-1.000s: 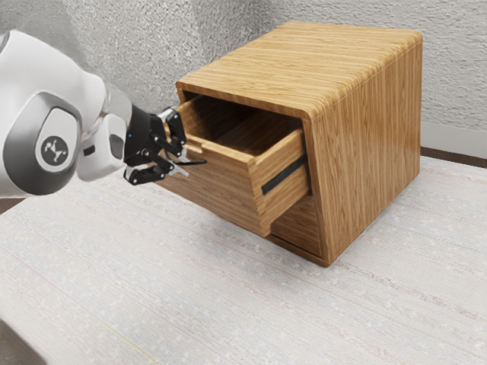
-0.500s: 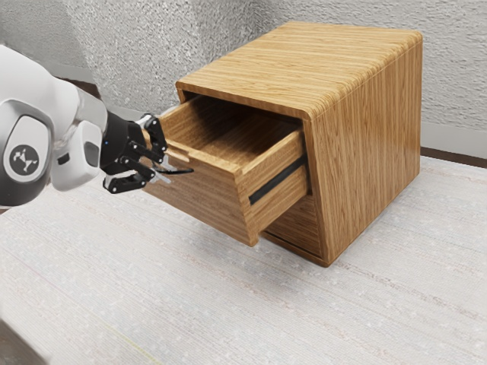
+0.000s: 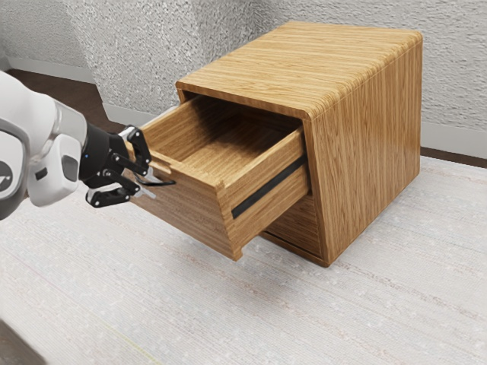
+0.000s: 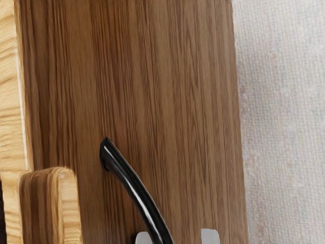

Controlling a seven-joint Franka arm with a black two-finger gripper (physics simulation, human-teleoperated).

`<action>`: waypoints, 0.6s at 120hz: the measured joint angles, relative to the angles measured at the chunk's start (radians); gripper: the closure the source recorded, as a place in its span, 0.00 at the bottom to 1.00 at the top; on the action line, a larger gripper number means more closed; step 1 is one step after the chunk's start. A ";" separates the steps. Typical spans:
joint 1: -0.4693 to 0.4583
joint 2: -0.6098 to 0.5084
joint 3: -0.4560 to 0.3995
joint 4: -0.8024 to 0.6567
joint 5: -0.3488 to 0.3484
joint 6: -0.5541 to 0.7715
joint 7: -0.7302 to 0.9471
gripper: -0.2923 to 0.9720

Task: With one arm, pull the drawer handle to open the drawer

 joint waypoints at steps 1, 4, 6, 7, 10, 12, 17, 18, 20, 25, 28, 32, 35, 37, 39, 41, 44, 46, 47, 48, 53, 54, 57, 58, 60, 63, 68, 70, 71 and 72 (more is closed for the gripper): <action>-0.001 -0.001 0.000 -0.002 0.000 0.002 0.000 0.84; -0.003 -0.004 0.002 -0.009 -0.001 0.010 0.001 0.84; -0.004 -0.006 0.002 -0.012 -0.001 0.014 0.001 0.83; -0.005 -0.007 0.003 -0.013 -0.001 0.016 0.001 0.83; -0.006 -0.011 0.003 -0.017 -0.001 0.022 0.001 0.83; -0.007 -0.015 0.003 -0.020 0.000 0.025 0.001 0.83; -0.009 -0.020 0.004 -0.023 0.001 0.032 0.001 0.83; -0.009 -0.021 0.004 -0.024 0.001 0.033 0.000 0.83; -0.010 -0.023 0.006 -0.024 0.001 0.035 0.000 0.83; -0.011 -0.028 0.010 -0.027 0.002 0.040 0.000 0.82; -0.011 -0.034 0.013 -0.033 0.003 0.042 -0.001 0.82; -0.011 -0.044 0.016 -0.042 0.004 0.044 -0.002 0.82; -0.011 -0.051 0.017 -0.047 0.005 0.046 -0.003 0.82; -0.011 -0.055 0.018 -0.051 0.006 0.046 -0.003 0.82; -0.011 -0.059 0.018 -0.055 0.006 0.047 -0.003 0.82; -0.011 -0.063 0.018 -0.059 0.007 0.048 -0.004 0.82; -0.011 -0.069 0.019 -0.066 0.007 0.049 -0.004 0.82; -0.012 -0.072 0.020 -0.070 0.007 0.050 -0.004 0.82; -0.012 -0.073 0.020 -0.072 0.007 0.050 -0.004 0.83; -0.012 -0.074 0.020 -0.073 0.007 0.051 -0.004 0.83; -0.012 -0.077 0.020 -0.079 0.006 0.052 -0.004 0.83; -0.012 -0.077 0.021 -0.080 0.006 0.053 -0.004 0.83; -0.012 -0.078 0.021 -0.082 0.006 0.053 -0.004 0.83; -0.012 -0.078 0.021 -0.083 0.006 0.053 -0.004 0.83; -0.012 -0.080 0.021 -0.085 0.006 0.053 -0.004 0.83; -0.012 -0.083 0.023 -0.089 0.006 0.053 -0.004 0.83; -0.015 -0.089 0.030 -0.095 0.006 0.052 -0.005 0.82; -0.017 -0.091 0.032 -0.096 0.006 0.052 -0.005 0.82; -0.018 -0.092 0.033 -0.097 0.006 0.052 -0.005 0.82; -0.018 -0.093 0.033 -0.099 0.006 0.052 -0.005 0.82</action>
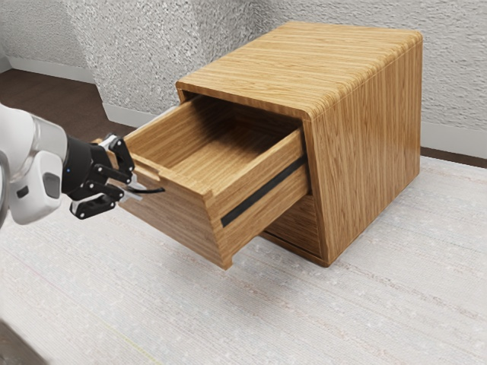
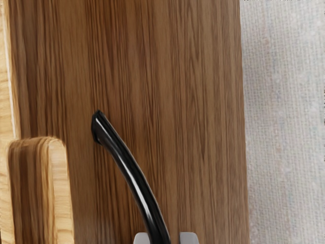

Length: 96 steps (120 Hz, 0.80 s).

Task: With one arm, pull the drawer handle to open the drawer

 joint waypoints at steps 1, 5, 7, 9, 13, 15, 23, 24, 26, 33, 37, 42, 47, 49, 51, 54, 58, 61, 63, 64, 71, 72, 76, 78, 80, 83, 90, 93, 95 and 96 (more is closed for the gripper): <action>-0.001 -0.002 0.001 -0.002 0.000 0.000 0.000 0.82; -0.002 -0.008 0.002 -0.007 0.001 -0.001 -0.001 0.82; -0.003 -0.011 0.003 -0.009 0.001 -0.001 -0.001 0.82; -0.003 -0.012 0.003 -0.010 0.001 -0.001 -0.001 0.82; -0.004 -0.015 0.004 -0.012 0.002 -0.002 -0.001 0.82; -0.004 -0.016 0.005 -0.013 0.002 -0.002 -0.001 0.82; -0.006 -0.018 0.011 -0.014 0.002 -0.004 -0.002 0.82; -0.007 -0.018 0.012 -0.014 0.002 -0.004 -0.002 0.82; -0.007 -0.018 0.013 -0.014 0.002 -0.005 -0.002 0.82; -0.007 -0.018 0.017 -0.014 0.004 -0.009 -0.004 0.80; -0.007 -0.018 0.022 -0.014 0.005 -0.012 -0.005 0.77; -0.007 -0.019 0.026 -0.014 0.007 -0.015 -0.006 0.72; -0.007 -0.019 0.031 -0.014 0.008 -0.018 -0.008 0.67; -0.007 -0.019 0.034 -0.014 0.009 -0.019 -0.009 0.65; -0.007 -0.019 0.036 -0.014 0.010 -0.021 -0.009 0.63; -0.007 -0.019 0.038 -0.014 0.010 -0.023 -0.010 0.61; -0.007 -0.019 0.041 -0.014 0.011 -0.027 -0.011 0.59; -0.007 -0.019 0.044 -0.012 0.011 -0.033 -0.012 0.57; -0.007 -0.019 0.048 -0.010 0.011 -0.038 -0.013 0.56; -0.007 -0.019 0.051 -0.008 0.011 -0.041 -0.013 0.56; -0.006 -0.021 0.082 0.050 0.021 -0.091 -0.017 0.53; -0.006 -0.022 0.085 0.066 0.026 -0.101 -0.019 0.53; -0.007 -0.011 0.089 0.204 0.074 -0.168 -0.034 0.52; -0.010 0.011 0.080 0.315 0.110 -0.218 -0.049 0.51; -0.014 0.051 0.066 0.442 0.149 -0.273 -0.068 0.50; -0.020 0.150 0.029 0.670 0.204 -0.366 -0.106 0.48; -0.028 0.359 -0.039 1.050 0.289 -0.563 -0.255 0.42; -0.031 0.423 -0.052 1.118 0.294 -0.631 -0.329 0.40; -0.031 0.452 -0.056 1.144 0.296 -0.673 -0.377 0.39; -0.031 0.464 -0.058 1.154 0.296 -0.692 -0.401 0.38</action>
